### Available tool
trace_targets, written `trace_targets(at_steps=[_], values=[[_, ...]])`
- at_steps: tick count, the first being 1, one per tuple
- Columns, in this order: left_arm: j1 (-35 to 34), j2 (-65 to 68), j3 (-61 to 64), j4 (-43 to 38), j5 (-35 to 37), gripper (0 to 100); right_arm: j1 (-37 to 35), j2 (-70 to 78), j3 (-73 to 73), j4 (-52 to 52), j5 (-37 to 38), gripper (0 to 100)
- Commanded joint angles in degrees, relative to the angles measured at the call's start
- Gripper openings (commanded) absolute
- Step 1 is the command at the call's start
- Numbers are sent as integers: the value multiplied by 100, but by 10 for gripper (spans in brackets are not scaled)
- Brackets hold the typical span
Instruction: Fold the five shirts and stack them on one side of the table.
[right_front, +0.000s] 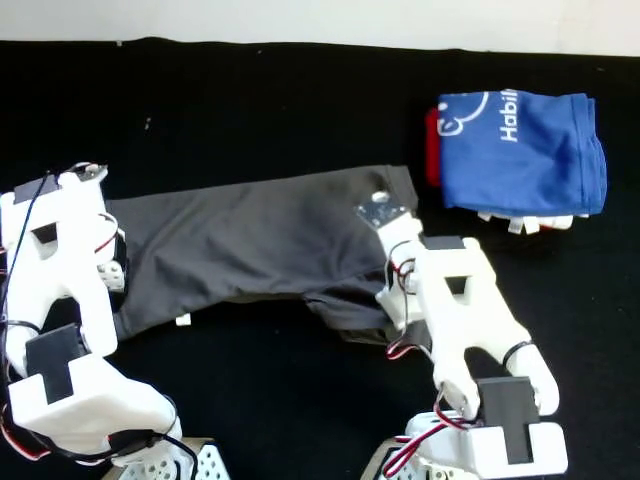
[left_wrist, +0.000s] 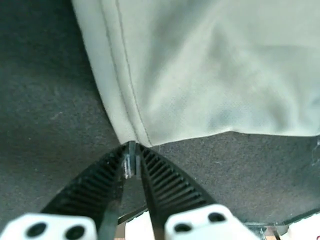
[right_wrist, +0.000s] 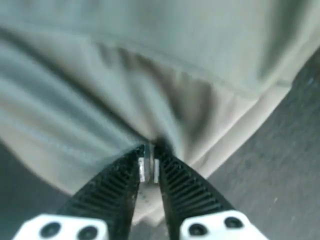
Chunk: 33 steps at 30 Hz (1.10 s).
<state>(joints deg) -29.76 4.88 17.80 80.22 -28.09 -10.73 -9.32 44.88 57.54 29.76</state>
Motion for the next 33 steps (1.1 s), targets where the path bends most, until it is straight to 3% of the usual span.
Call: trace_targets(at_steps=[1,3,7,11,15,24,29,33], values=[[295,-154,-4,70,35,8,-207,-787,-233,444,53,30],[462,-145,277,9,35,8,-409,-1358,-189,541,53,30],[505,-145,1121,-958,18,8,-734,-1965,4,532,53,30],[365,-145,1657,-1864,18,8,-875,-1842,400,207,44,30],[84,-145,1780,-2312,9,8,-558,-1305,743,-400,70,31],[-92,-171,1771,-1890,-765,8,664,-505,690,-734,633,33],[-84,-198,1464,-1442,-993,8,760,-980,303,-136,651,33],[-92,-198,664,-440,-985,8,602,-1719,-13,602,624,33]])
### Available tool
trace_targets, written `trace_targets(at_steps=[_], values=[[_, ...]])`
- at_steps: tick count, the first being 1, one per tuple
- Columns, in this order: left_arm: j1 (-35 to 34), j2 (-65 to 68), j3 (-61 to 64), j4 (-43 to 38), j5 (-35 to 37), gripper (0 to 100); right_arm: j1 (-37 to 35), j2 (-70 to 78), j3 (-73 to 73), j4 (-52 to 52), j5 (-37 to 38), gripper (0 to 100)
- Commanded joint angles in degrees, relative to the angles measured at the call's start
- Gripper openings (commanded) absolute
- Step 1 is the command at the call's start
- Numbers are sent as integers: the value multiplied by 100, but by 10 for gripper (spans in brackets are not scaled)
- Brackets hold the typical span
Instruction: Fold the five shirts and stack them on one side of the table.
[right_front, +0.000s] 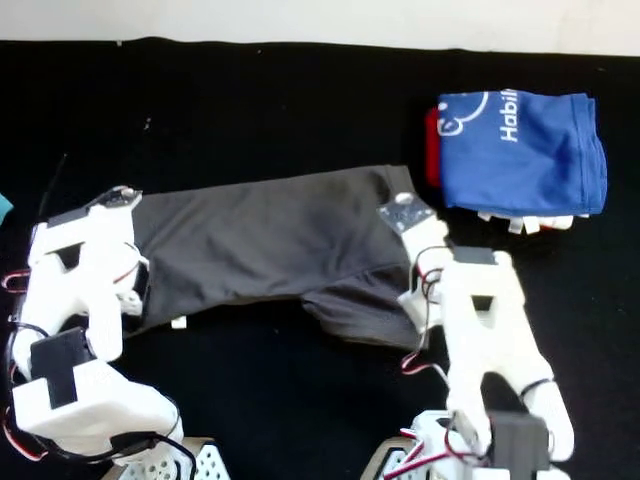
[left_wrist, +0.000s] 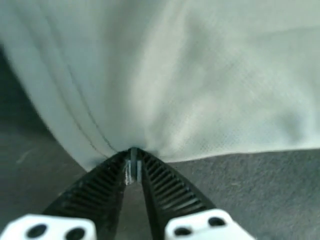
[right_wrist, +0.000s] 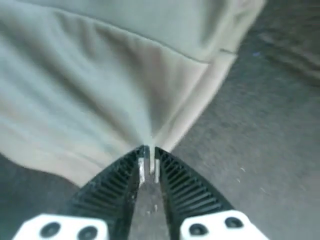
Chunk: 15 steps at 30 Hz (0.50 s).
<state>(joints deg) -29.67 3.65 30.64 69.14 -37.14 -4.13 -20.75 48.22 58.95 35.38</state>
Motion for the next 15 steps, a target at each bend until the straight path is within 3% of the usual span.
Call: trace_targets(at_steps=[1,4,7,11,15], values=[[-84,-75,-866,949,-79,8,-136,-787,-382,620,62,33],[-48,-75,-1631,1679,-70,8,-593,-1358,-330,919,18,33],[92,-75,-2149,2075,-62,8,-1121,-1675,-84,901,-510,34],[426,-40,-2193,2163,18,8,-1727,-1622,180,945,-897,56],[760,-101,-1587,1855,923,8,-2264,-1508,444,1165,-879,183]])
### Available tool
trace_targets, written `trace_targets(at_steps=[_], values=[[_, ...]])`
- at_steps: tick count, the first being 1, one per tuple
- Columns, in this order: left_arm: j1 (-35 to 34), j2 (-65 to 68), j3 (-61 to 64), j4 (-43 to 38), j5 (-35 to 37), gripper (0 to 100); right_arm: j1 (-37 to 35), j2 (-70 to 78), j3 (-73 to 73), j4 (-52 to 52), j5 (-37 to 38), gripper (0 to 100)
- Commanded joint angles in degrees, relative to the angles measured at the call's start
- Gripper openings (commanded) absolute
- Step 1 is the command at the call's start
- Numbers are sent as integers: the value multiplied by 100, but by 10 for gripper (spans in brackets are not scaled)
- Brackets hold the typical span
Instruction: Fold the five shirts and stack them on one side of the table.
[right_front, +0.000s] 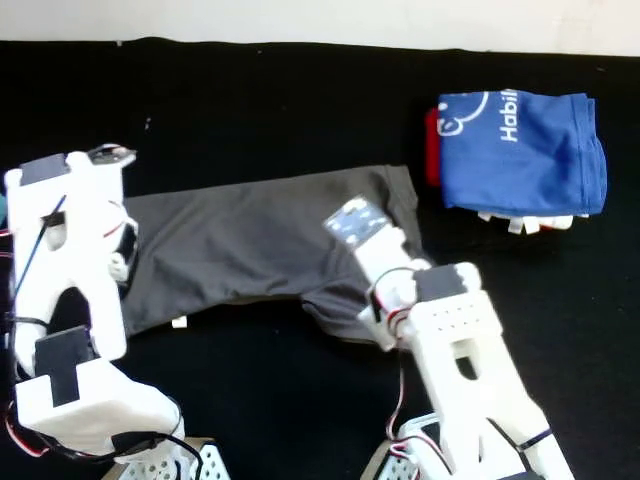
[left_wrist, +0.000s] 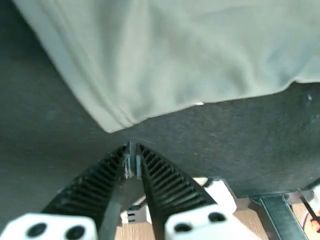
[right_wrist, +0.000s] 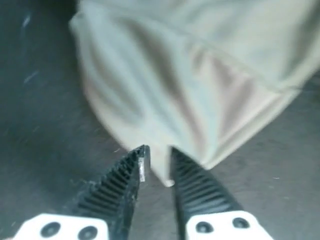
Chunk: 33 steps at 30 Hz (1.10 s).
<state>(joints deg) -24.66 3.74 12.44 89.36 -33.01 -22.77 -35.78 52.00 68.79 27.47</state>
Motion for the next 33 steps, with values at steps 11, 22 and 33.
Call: trace_targets(at_steps=[11,22,33], values=[[435,-2325,3925,-3692,571,8,-1077,31,620,-462,-114,200],[435,-2378,4971,-5292,580,8,-910,1420,875,-1596,-114,201],[435,-2378,5024,-5327,580,8,-233,3451,-769,-1710,-97,104]])
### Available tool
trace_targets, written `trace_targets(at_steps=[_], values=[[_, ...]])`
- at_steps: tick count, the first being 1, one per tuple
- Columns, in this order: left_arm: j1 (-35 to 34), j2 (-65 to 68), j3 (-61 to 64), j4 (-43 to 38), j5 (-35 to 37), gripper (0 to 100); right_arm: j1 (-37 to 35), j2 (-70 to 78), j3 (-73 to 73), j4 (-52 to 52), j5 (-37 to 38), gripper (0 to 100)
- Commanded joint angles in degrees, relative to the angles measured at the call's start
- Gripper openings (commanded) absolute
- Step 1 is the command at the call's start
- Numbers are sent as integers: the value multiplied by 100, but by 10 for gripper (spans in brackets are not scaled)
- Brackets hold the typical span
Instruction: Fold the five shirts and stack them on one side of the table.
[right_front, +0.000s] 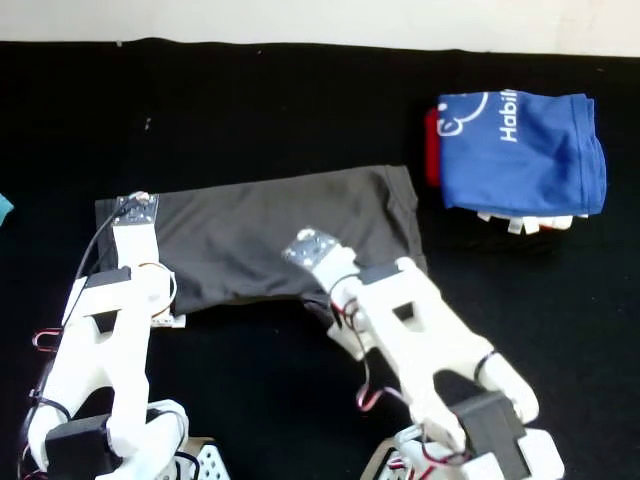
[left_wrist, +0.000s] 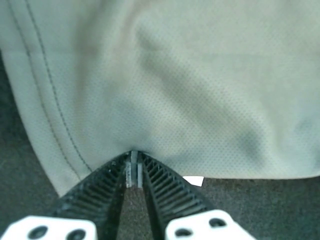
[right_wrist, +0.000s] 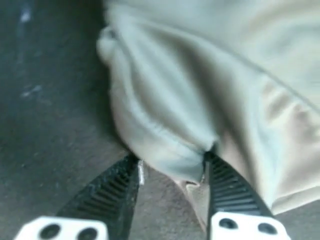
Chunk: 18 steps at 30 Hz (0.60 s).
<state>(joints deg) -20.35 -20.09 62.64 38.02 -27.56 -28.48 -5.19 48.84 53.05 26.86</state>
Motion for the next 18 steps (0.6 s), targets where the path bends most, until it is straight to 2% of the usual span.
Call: trace_targets(at_steps=[1,3,13,18], values=[[4,4,4,-193,35,8,409,462,-585,-136,-35,59],[4,4,4,-193,35,8,523,532,-796,-92,-35,2],[4,4,4,-193,35,8,980,-725,-2264,1534,-26,5],[4,4,4,-193,35,8,1121,-110,-3600,1543,-26,7]])
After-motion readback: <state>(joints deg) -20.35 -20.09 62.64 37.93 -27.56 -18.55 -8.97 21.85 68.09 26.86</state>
